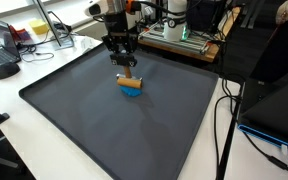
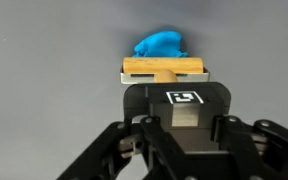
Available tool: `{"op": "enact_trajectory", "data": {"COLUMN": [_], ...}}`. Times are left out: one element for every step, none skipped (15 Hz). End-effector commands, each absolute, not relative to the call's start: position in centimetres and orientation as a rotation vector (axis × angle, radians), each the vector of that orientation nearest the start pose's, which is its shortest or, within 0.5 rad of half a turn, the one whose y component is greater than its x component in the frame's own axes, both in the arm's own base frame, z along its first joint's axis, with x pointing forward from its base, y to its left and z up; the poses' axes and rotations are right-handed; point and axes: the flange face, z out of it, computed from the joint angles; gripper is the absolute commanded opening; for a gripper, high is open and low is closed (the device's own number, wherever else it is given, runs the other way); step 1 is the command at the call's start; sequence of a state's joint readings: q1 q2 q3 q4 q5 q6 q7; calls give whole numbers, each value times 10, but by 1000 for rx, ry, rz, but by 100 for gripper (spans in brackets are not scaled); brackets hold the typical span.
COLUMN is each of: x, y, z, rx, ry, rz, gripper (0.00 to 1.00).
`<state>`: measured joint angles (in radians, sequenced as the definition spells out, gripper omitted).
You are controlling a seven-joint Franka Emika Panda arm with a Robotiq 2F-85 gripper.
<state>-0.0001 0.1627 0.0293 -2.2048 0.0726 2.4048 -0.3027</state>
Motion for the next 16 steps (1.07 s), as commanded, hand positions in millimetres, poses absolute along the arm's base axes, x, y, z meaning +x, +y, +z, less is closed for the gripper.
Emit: {"op": "enact_trajectory", "data": {"x": [570,570,571,571,571,572,572,572,572,572,572,572,572,572,572,573], "y": [29,29,29,30,31,32,32,33,34,34,35,36,37,37,37,38], "z": [278,277,277,277,276,275,274,274,273,272,271,270,269,268,268,268], "rx": [-3029,-3029,-3030,-3031,-3030,-3030,-3032,-3031,-3030,-3030,-3029,-3029,-3028,-3028,-3028,-3027], "ry": [-439,-440,-440,-442,-446,-449,-449,-452,-455,-459,-463,-465,-469,-471,-472,-475], "rz": [-119,-118,-119,-117,-112,-108,-107,-108,-107,-104,-103,-102,-101,-101,-102,-104], "gripper": [22,22,22,22,22,22,22,22,22,22,22,22,22,22,22,22]}}
